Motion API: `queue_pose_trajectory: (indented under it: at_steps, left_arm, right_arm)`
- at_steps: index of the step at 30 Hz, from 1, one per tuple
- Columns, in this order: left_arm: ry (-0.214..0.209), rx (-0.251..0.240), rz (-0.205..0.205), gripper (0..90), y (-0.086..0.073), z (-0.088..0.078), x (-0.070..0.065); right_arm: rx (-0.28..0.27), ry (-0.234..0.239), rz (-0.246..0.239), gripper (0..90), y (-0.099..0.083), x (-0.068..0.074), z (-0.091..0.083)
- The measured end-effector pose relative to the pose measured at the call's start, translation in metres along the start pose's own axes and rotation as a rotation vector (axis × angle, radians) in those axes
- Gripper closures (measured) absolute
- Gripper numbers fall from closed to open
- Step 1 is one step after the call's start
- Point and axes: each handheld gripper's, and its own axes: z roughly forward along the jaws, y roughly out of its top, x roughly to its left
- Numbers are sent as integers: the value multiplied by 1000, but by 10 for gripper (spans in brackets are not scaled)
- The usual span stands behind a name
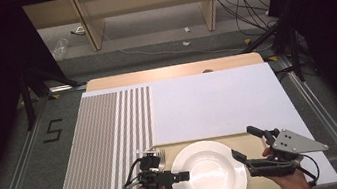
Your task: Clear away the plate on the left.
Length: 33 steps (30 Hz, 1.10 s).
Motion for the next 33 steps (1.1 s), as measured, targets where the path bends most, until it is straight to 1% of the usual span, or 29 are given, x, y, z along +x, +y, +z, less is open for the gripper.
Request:
queue_pose_trajectory:
  at_steps: [2,3,5,7,9,11,12,14,16,21,24,27,31,33]
  left_arm:
    - [3,0,14,287,1,-1,0]
    - [-3,-2,11,283,1,-2,0]
    - [5,-11,19,275,2,-3,0]
    - [12,-15,30,270,2,-4,0]
    - [10,-19,30,265,3,-5,0]
    - [21,-17,47,262,4,-7,0]
    - [24,-21,49,262,4,-8,0]
    - [21,-29,53,261,5,-10,-1]
    - [32,-35,72,259,6,-13,-2]
    - [33,-75,123,255,8,-20,-4]
    - [21,-83,140,254,9,-22,-4]
    - [21,-96,167,254,10,-24,-5]
    - [12,-122,212,253,10,-28,-7]
    - [6,-140,223,252,11,-29,-7]
  right_arm:
    - [2,-1,3,157,0,0,0]
    - [2,-1,6,158,0,0,0]
    - [1,0,3,158,0,0,0]
    - [2,0,-1,158,0,0,0]
    - [2,0,5,158,0,0,0]
    - [2,0,5,158,0,0,0]
    - [3,1,4,157,0,0,0]
    - [3,1,3,157,0,0,0]
    - [5,0,4,158,0,0,0]
    - [7,0,2,158,0,0,0]
    - [8,0,3,158,0,0,0]
    - [7,0,2,158,0,0,0]
    - [6,0,4,157,0,0,0]
    - [7,0,3,157,0,0,0]
